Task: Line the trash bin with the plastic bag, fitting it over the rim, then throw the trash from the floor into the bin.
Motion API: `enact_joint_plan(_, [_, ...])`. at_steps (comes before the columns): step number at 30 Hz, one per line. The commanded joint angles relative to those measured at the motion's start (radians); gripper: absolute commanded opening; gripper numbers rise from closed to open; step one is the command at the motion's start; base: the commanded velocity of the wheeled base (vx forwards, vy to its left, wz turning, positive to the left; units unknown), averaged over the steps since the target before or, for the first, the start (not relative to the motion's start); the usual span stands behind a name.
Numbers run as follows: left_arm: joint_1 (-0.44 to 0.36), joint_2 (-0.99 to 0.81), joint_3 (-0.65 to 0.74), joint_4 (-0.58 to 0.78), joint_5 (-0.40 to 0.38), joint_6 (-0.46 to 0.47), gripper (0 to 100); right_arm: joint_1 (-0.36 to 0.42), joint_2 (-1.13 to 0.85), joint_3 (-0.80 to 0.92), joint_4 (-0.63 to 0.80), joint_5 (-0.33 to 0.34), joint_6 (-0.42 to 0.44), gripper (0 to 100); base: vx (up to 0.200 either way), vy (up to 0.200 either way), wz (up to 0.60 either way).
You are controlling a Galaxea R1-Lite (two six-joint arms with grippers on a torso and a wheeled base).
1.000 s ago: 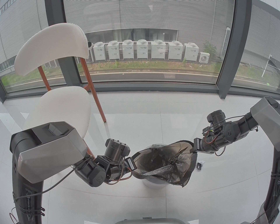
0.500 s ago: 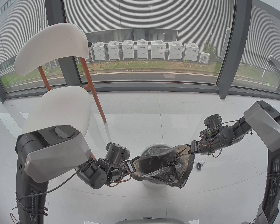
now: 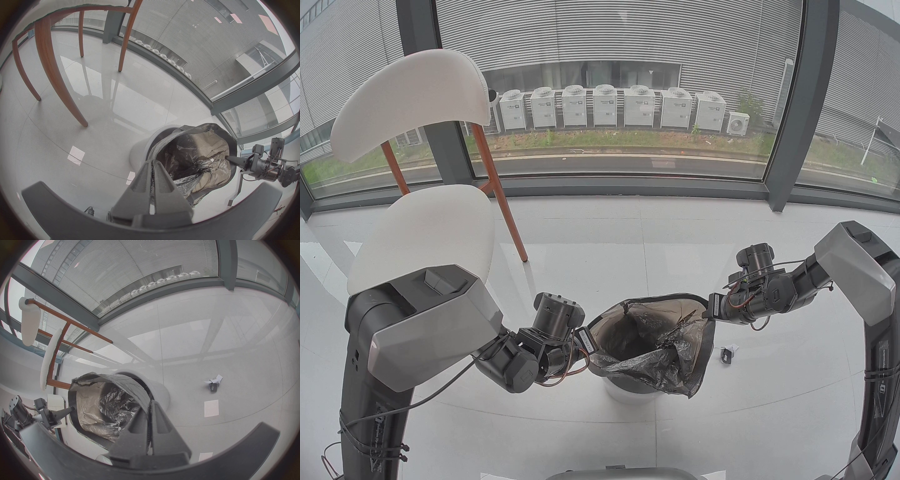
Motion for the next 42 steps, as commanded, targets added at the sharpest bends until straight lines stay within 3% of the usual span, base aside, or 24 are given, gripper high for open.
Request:
enact_joint_plan(1, [0.003,0.047,-0.010,-0.005,0.001,0.000,0,-0.014,0.060,-0.039,0.000,-0.002,0.000,0,0.000,0.000,0.00])
enact_joint_plan(23, [0.008,0.051,-0.044,0.003,0.037,0.006,0,-0.021,0.086,-0.076,0.000,-0.007,-0.007,0,0.000,0.000,0.00])
enact_joint_plan(24, [0.008,0.051,-0.045,0.001,0.037,0.006,0,-0.022,0.086,-0.082,0.000,-0.008,-0.009,100,0.000,0.000,0.00])
enact_joint_plan(31, [0.003,0.051,-0.047,0.005,0.037,0.001,0,-0.039,0.102,-0.075,-0.032,-0.014,-0.012,100,0.000,0.000,0.00])
enact_joint_plan(35, [0.000,0.051,-0.044,0.003,0.037,0.000,0,-0.053,0.016,-0.025,-0.028,-0.011,-0.021,100,0.000,0.000,0.00])
enact_joint_plan(40, [0.000,0.051,-0.045,0.003,0.038,-0.002,0,-0.025,-0.125,0.073,-0.012,0.065,-0.047,100,0.000,0.000,0.00])
enact_joint_plan(42, [0.000,0.051,-0.047,0.003,0.038,-0.002,0,0.049,-0.207,0.166,-0.016,0.144,-0.078,100,0.000,0.000,0.00])
